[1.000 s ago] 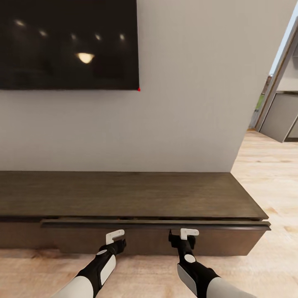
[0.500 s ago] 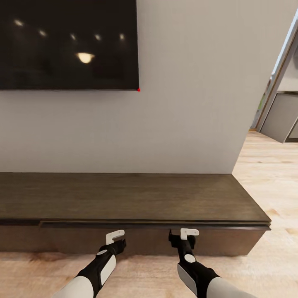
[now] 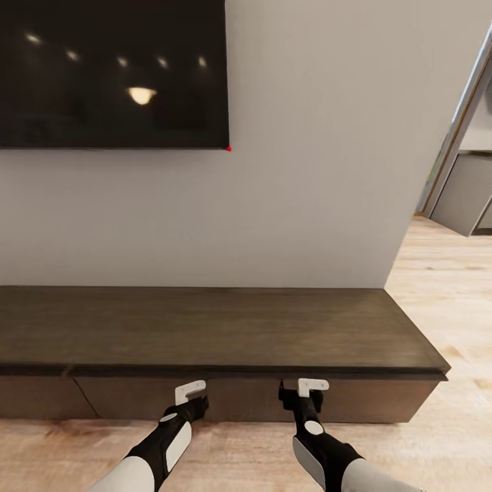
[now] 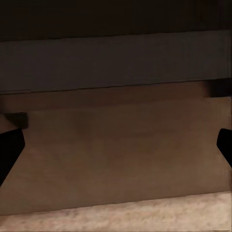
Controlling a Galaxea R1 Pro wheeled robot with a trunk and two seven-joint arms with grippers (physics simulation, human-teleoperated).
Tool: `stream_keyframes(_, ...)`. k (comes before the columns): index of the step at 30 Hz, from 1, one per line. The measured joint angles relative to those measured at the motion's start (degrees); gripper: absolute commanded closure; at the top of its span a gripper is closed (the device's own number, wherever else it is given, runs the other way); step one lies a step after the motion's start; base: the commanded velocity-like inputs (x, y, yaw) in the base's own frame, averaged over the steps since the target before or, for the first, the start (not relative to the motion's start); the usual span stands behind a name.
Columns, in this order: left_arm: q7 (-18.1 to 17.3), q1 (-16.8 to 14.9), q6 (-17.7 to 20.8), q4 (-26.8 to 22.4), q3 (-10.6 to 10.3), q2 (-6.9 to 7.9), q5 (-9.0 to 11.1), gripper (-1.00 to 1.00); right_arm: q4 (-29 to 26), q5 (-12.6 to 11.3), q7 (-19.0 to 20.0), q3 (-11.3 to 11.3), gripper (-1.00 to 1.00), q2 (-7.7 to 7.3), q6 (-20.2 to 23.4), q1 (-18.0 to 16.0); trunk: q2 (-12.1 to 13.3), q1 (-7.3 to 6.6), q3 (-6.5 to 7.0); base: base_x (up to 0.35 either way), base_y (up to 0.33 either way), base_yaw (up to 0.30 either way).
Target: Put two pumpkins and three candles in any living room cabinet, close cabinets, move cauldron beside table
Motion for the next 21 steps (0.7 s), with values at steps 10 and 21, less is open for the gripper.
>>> stream_keyframes(10,0.0,0.0,0.0,0.3,0.0,0.0,0.0,-1.0,-0.1,1.0,0.0,-0.2,-1.0,0.0,0.0,-0.2,0.0,0.01,0.01,-0.287,0.0,0.0)
stream_keyframes(21,0.0,0.0,0.0,0.4,0.0,0.0,0.0,-1.0,-0.1,1.0,0.0,-0.2,-1.0,0.0,0.0,-0.2,0.0,-0.02,0.02,-0.074,0.0,0.0)
